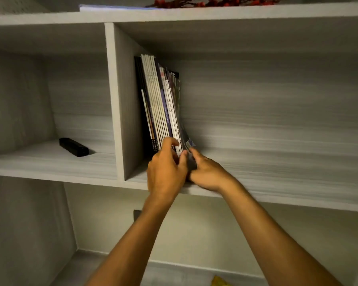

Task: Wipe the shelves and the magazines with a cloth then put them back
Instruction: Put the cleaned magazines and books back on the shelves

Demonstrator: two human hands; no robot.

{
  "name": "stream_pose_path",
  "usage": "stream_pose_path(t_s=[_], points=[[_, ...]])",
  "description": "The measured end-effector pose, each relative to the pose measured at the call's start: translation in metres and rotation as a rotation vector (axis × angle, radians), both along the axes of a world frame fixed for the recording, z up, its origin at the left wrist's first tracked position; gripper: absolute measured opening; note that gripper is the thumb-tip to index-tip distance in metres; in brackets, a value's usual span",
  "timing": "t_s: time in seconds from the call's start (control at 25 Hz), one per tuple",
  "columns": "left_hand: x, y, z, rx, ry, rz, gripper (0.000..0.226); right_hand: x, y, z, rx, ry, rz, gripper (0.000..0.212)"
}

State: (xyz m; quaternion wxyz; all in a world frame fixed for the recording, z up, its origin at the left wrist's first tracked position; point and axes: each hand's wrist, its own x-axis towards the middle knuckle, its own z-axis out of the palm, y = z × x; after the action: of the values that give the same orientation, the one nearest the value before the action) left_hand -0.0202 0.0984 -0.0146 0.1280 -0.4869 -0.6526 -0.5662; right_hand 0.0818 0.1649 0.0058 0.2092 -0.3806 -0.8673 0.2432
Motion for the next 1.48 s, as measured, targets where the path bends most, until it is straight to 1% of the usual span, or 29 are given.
stream_pose_path(t_s=[0.08, 0.16, 0.2, 0.24, 0.28, 0.32, 0.4, 0.44, 0.52, 0.6, 0.68, 0.72, 0.84, 0.92, 0.96, 1.0, 1.04, 1.08, 1.12, 1.16, 1.24, 1.32, 1.36, 1.44, 1.48], points=[[0.025, -0.017, -0.016, 0.224, -0.082, -0.152, 0.028, 0.032, -0.032, -0.011, 0.044, 0.238, 0.057, 0.067], [0.066, -0.037, -0.041, 0.377, -0.129, -0.295, 0.031, 0.078, -0.071, -0.04, 0.154, 0.563, 0.0, 0.048], [0.088, -0.044, -0.062, 0.388, -0.145, -0.36, 0.029, 0.105, -0.086, -0.067, 0.175, 0.681, -0.073, 0.038], [0.112, -0.049, -0.09, 0.341, -0.173, -0.422, 0.025, 0.134, -0.1, -0.103, 0.158, 0.72, -0.189, 0.03], [0.136, -0.054, -0.124, 0.232, -0.226, -0.482, 0.021, 0.167, -0.111, -0.144, 0.095, 0.692, -0.334, 0.025], [0.16, -0.058, -0.162, 0.071, -0.306, -0.54, 0.017, 0.204, -0.12, -0.193, -0.01, 0.616, -0.492, 0.025], [0.195, -0.065, -0.242, -0.3, -0.431, -0.612, 0.017, 0.275, -0.132, -0.292, -0.243, 0.368, -0.725, 0.028], [0.214, -0.071, -0.282, -0.525, -0.445, -0.633, 0.02, 0.312, -0.139, -0.338, -0.352, 0.235, -0.793, 0.028], [0.25, -0.079, -0.351, -0.955, -0.392, -0.645, 0.024, 0.371, -0.147, -0.411, -0.536, 0.024, -0.834, 0.024], [0.288, -0.083, -0.4, -1.246, -0.371, -0.62, 0.026, 0.413, -0.149, -0.453, -0.619, -0.102, -0.859, 0.034], [0.329, -0.083, -0.434, -1.422, -0.445, -0.631, 0.029, 0.448, -0.139, -0.477, -0.662, -0.118, -0.914, 0.043], [0.346, -0.08, -0.448, -1.467, -0.513, -0.647, 0.032, 0.461, -0.133, -0.488, -0.684, -0.133, -0.941, 0.047], [0.397, -0.071, -0.48, -1.517, -0.777, -0.63, 0.05, 0.493, -0.114, -0.519, -0.741, -0.322, -1.024, 0.07], [0.422, -0.067, -0.498, -1.532, -0.909, -0.583, 0.059, 0.505, -0.108, -0.538, -0.751, -0.373, -1.031, 0.086], [0.431, -0.065, -0.506, -1.524, -0.961, -0.562, 0.058, 0.509, -0.104, -0.544, -0.75, -0.389, -1.01, 0.093], [0.438, -0.062, -0.512, -1.5, -1.023, -0.542, 0.053, 0.513, -0.101, -0.544, -0.79, -0.354, -1.01, 0.098], [0.442, -0.059, -0.517, -1.46, -1.103, -0.505, 0.049, 0.519, -0.097, -0.547, -0.862, -0.274, -1.026, 0.1], [0.443, -0.054, -0.521, -1.425, -1.161, -0.453, 0.046, 0.523, -0.095, -0.551, -0.944, -0.209, -1.032, 0.096], [0.444, -0.049, -0.522, -1.398, -1.212, -0.409, 0.042, 0.529, -0.094, -0.555, -1.0, -0.191, -1.005, 0.088], [0.444, -0.045, -0.52, -1.401, -1.224, -0.389, 0.034, 0.535, -0.096, -0.56, -1.023, -0.194, -0.976, 0.08], [0.442, -0.04, -0.516, -1.417, -1.253, -0.375, 0.017, 0.546, -0.1, -0.57, -1.053, -0.164, -0.959, 0.073], [0.438, -0.041, -0.517, -1.422, -1.278, -0.357, 0.023, 0.549, -0.102, -0.571, -1.116, -0.086, -0.95, 0.071], [0.436, -0.044, -0.518, -1.4, -1.268, -0.353, 0.029, 0.544, -0.103, -0.561, -1.152, -0.056, -0.945, 0.065], [0.429, -0.046, -0.512, -1.335, -1.252, -0.359, 0.035, 0.533, -0.103, -0.544, -1.252, 0.049, -0.973, 0.043], [0.422, -0.047, -0.504, -1.307, -1.261, -0.369, 0.034, 0.526, -0.104, -0.537, -1.354, 0.112, -1.007, 0.034]])
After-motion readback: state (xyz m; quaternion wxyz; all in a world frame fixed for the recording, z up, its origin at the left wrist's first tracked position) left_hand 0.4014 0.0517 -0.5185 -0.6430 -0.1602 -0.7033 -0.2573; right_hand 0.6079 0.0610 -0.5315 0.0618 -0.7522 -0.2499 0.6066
